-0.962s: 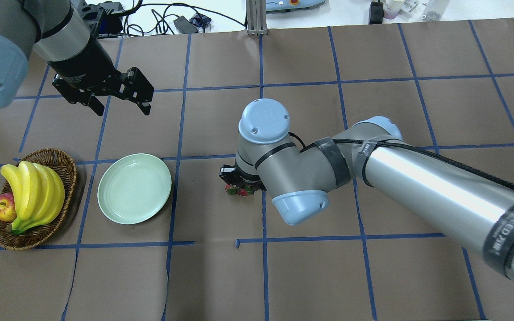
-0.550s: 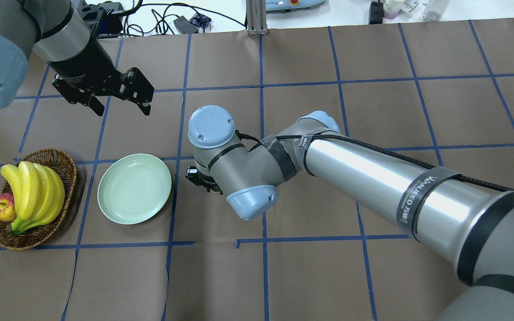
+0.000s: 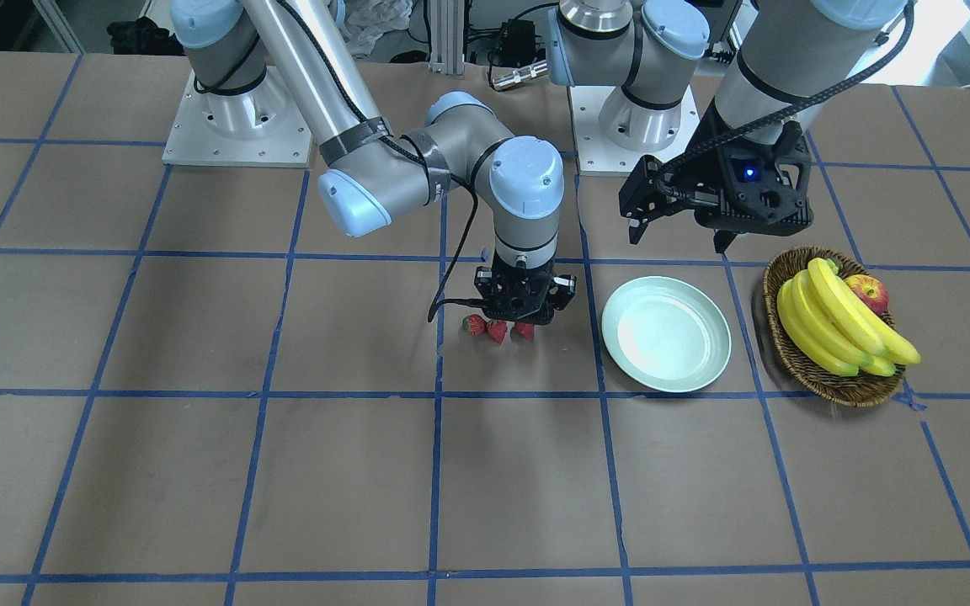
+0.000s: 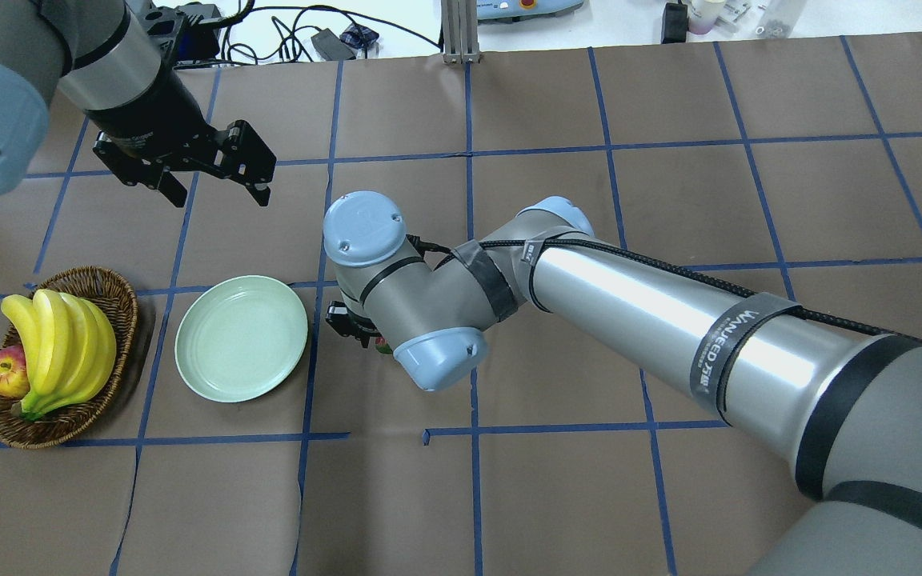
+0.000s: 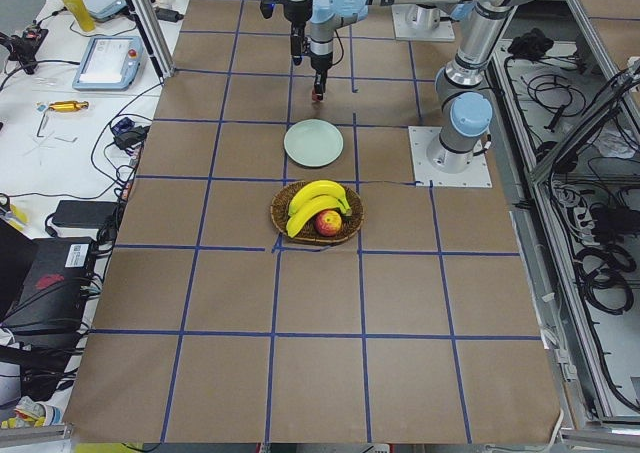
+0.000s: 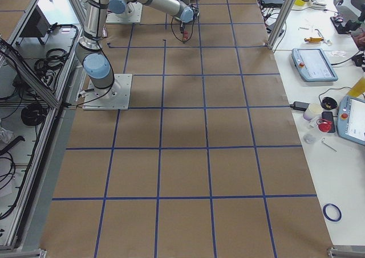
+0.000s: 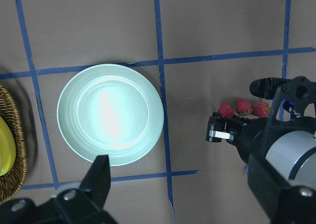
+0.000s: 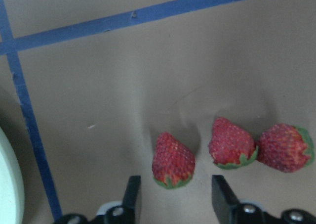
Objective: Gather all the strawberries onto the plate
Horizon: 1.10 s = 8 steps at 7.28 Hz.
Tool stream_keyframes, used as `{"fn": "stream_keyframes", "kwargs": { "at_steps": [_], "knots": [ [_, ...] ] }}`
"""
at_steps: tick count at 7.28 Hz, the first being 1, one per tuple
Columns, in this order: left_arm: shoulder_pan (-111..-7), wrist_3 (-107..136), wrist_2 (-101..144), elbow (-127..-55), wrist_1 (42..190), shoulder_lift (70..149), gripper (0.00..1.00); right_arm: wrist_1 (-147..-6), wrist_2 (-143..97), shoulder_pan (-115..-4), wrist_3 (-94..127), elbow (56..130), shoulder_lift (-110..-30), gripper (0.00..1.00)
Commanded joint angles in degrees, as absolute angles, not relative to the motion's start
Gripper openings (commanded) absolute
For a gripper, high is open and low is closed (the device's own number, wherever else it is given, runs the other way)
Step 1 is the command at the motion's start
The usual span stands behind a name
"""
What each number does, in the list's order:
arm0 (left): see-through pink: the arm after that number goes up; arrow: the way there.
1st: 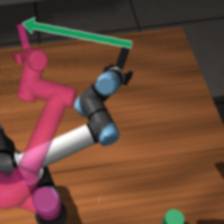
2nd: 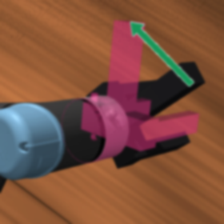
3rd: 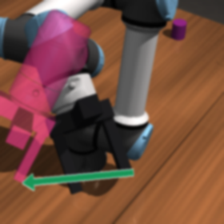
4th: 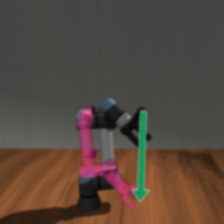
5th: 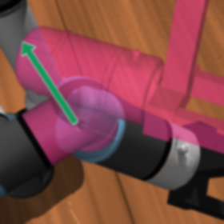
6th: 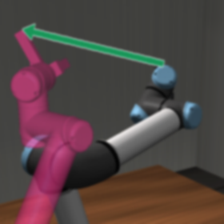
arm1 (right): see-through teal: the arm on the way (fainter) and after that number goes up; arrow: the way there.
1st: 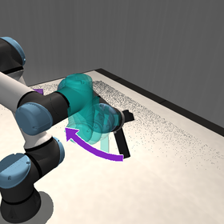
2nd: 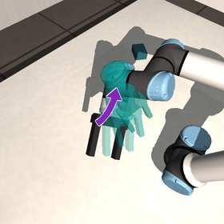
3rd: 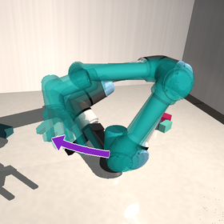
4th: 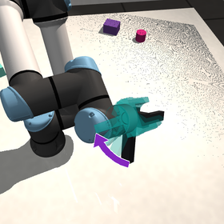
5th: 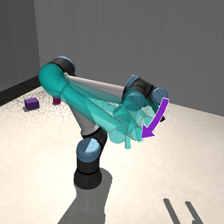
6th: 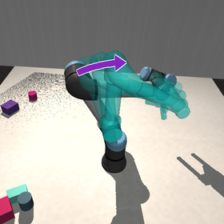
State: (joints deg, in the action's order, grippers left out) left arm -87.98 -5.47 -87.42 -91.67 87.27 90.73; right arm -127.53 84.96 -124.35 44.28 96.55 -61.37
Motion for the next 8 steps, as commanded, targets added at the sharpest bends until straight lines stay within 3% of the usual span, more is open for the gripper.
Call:
{"fn": "stream_keyframes", "kwargs": {
  "at_steps": [1, 3, 5, 8],
  "knots": [
    [-88.0, -5.5, -87.5, -91.7, 87.3, 90.6, 1.00, -116.8, 87.4, -118.8, 37.0, 96.2, -69.3, 1.00],
    [-88.0, -5.5, -87.5, -91.8, 87.4, 90.3, 1.00, -106.0, 87.4, -105.9, 31.8, 97.1, -76.9, 1.00],
    [-88.0, -5.5, -87.5, -91.8, 87.4, 90.3, 1.00, -100.1, 91.4, -95.9, 13.1, 97.1, -81.9, 1.00],
    [-88.0, -5.5, -87.5, -91.8, 87.3, 90.4, 1.00, -100.1, 87.8, -90.4, 1.2, 95.5, -86.7, 1.00]
  ]
}}
